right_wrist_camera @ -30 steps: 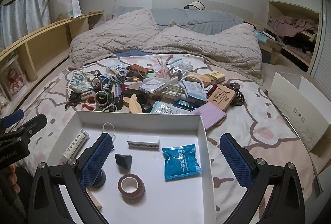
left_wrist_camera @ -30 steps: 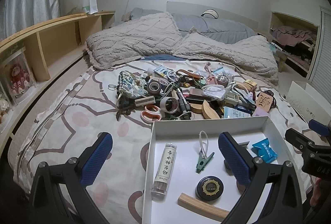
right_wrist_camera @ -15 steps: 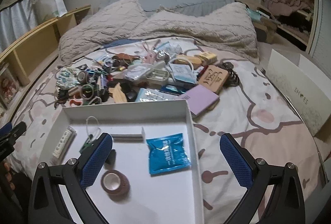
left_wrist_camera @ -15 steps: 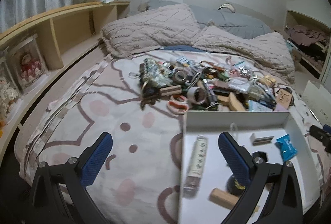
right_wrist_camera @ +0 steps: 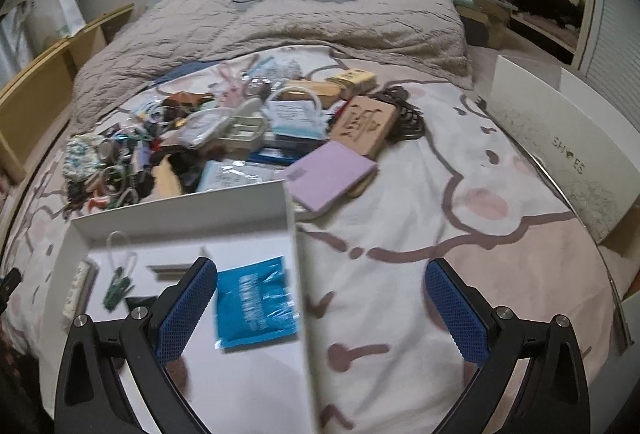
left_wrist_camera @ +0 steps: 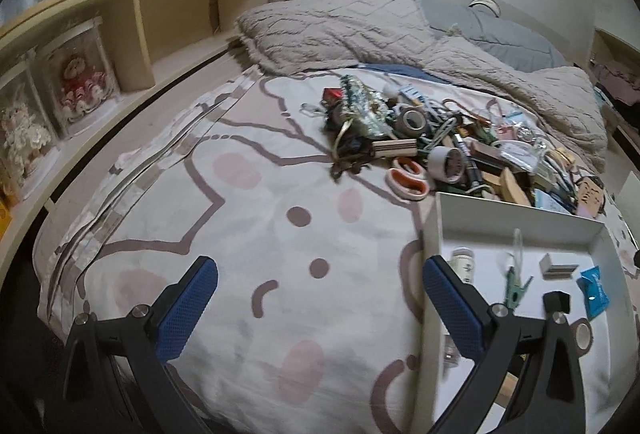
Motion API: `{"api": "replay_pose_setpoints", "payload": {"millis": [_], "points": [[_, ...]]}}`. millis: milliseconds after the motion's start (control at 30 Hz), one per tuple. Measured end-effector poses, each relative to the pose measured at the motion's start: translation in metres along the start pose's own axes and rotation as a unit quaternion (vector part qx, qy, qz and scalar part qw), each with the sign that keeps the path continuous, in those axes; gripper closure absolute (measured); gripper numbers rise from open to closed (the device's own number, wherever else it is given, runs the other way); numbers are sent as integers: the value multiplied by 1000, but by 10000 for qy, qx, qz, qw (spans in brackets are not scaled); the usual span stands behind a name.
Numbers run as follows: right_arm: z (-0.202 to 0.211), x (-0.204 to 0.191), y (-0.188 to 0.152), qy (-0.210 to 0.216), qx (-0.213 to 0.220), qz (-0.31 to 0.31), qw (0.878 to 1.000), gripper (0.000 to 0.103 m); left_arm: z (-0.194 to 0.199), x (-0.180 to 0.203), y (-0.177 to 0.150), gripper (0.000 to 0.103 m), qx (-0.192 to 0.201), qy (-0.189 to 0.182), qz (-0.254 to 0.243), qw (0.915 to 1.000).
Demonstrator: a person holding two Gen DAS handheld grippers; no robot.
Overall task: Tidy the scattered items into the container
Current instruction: 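Move both tools from the white box toward the pile of items, then reach the left tool to the orange-handled scissors while the right tool approaches the lilac card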
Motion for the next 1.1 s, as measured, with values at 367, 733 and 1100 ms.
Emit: {"api": "replay_pose_setpoints", "payload": {"millis": [367, 733, 1100], "points": [[-51, 29, 36, -214, -747, -172, 9968, 0, -13, -21, -1, 0, -70, 226, 215, 9995], [-115, 10, 53, -23, -1924, -627, 9793, 0, -26, -31, -8, 0, -237, 245, 363, 9988], [-151, 14, 54, -424, -2295, -986, 9674, 0, -48, -24, 16, 0, -244, 353, -70, 9991]]}}
Point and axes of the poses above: each gripper's, at about its wrist camera, not at the fingertips, and z roughly against the way its jaws point, x to its right, y to its top, the point moved 9 cm from there along -z, roughly the way its jaws point, and after that the axes turned 1 degree about -y, right-handed, at the moved point
